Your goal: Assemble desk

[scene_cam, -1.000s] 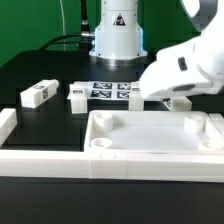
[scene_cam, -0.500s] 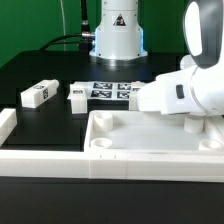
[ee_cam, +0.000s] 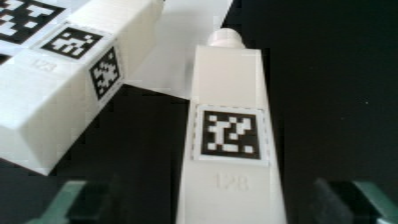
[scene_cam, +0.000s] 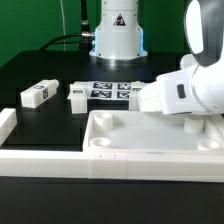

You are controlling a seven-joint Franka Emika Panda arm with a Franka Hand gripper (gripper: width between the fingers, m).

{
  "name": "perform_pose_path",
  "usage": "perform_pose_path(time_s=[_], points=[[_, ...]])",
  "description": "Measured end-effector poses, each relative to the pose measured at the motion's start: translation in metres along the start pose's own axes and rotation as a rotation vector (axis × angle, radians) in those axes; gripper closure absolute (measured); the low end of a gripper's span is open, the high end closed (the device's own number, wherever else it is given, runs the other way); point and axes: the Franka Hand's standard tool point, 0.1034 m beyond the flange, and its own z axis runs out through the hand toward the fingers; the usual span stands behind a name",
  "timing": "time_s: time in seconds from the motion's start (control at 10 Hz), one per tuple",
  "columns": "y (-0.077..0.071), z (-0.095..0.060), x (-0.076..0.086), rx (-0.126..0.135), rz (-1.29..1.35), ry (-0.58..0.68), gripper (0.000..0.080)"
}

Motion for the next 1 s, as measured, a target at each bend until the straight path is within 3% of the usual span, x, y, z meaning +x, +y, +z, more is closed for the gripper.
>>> perform_pose_path(time_s=[0.1,0.2,0.3,0.8,1.0], points=[[0.0,0.0,0.0,0.001,0.0,0.0,0.0407],[0.0,0.0,0.0,0.0,0.0,0.0,0.0407],[-0.001,0.0,0.0,-0.001,-0.001,0.0,0.0512],[-0.003,-0.003,-0.002,-0.002,-0.01,0.004,0.0512],[-0.006,-0.022,-0.021,0.002,-0.015,0.011,0.0512]])
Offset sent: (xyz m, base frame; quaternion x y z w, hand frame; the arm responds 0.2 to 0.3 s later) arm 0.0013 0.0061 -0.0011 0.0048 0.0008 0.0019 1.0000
